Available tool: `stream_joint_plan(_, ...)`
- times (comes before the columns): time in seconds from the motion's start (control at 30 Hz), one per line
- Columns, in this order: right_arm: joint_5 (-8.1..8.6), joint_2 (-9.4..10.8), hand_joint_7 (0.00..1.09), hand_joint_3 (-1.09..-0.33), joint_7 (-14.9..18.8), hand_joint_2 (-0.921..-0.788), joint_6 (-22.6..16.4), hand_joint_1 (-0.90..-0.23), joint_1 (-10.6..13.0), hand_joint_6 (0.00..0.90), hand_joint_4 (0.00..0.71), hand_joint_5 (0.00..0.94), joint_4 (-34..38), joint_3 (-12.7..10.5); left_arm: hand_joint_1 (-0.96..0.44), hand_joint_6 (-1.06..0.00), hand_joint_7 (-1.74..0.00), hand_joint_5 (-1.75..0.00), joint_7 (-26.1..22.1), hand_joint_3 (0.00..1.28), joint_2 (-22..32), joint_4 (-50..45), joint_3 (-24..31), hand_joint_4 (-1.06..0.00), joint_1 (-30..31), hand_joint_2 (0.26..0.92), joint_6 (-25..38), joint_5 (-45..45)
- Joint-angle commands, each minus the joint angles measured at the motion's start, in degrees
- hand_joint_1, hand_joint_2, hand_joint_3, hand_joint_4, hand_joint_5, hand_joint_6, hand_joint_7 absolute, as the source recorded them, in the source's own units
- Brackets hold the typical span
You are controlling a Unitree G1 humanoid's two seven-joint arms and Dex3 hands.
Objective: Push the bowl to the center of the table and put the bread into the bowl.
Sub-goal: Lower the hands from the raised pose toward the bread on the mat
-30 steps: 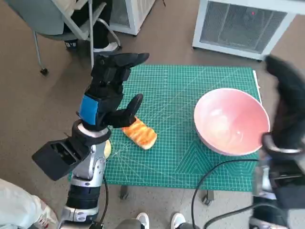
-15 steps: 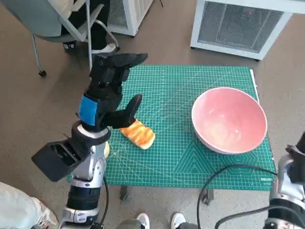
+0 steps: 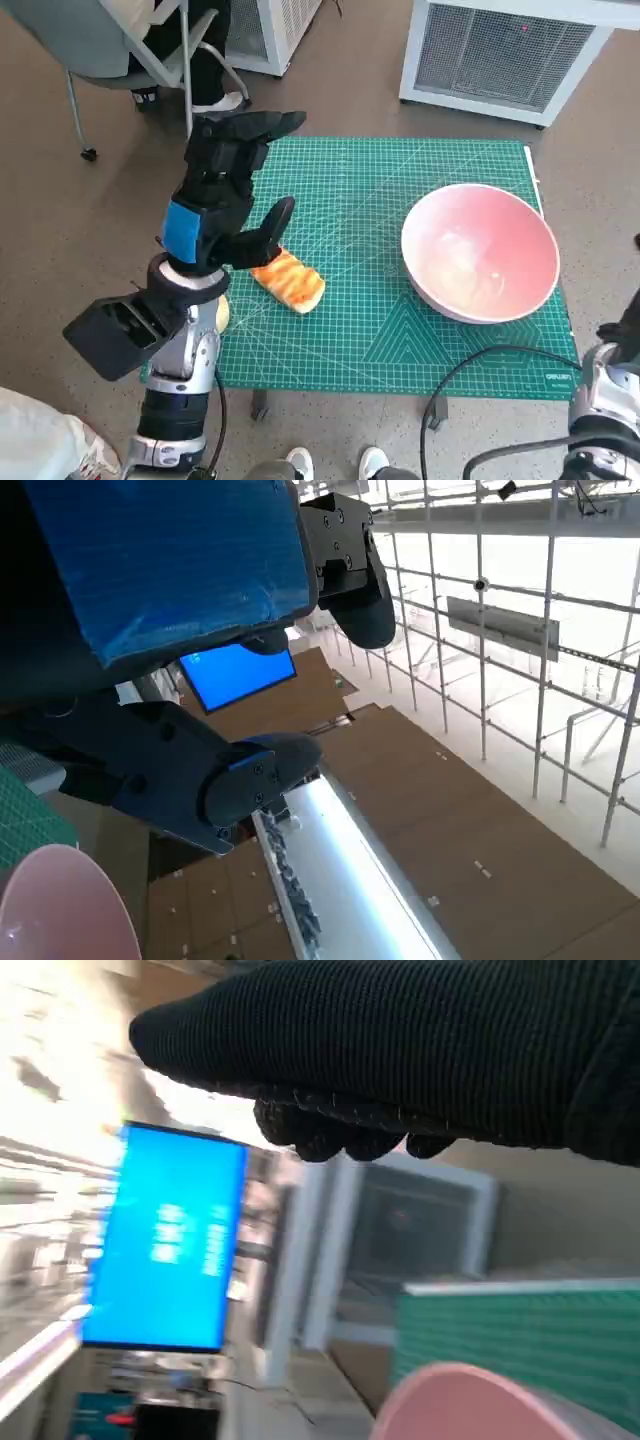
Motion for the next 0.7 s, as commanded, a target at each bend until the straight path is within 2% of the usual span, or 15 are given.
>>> stream_joint_plan(0.03, 1.93, 2.82, 0.39, -0.645, 2.24, -0.921, 3.8, -0.462, -0.59, 0.185, 0.356, 0.004, 2.7, 0.06, -0.25, 0.0, -1.05, -0.88, 0.56, 0.75, 0.7, -1.05, 0.42, 0.0, 0.43, 0.726, 0.4, 0.66)
stream_joint_plan(0.17, 2.63, 4.11, 0.39, -0.644, 3.38, -0.921, 5.74, -0.464, -1.45, 0.178, 0.369, 0.01, 3.47, 0.29, -0.24, 0.0, -1.05, -0.88, 0.83, 0.75, 1.03, -1.21, 0.46, 0.0, 0.42, 0.727, 0.69, 0.68)
stream_joint_plan(0.43, 2.44, 6.32, 0.41, -0.659, 4.86, -0.921, 10.0, -0.435, -3.41, 0.191, 0.384, 0.014, 4.9, 0.88, -0.25, 0.0, -1.06, -0.89, 1.58, 0.75, 1.61, -2.06, 0.51, 0.0, 0.76, 0.728, 1.12, 1.16)
stream_joint_plan(0.7, 3.72, 8.84, 0.42, -0.672, 7.46, -0.921, 13.07, -0.432, -5.83, 0.186, 0.377, 0.008, 5.74, 0.53, -0.25, 0.0, -1.07, -0.9, 2.19, 0.74, 2.24, -2.94, 0.8, 0.0, 1.24, 0.727, 1.29, 1.89)
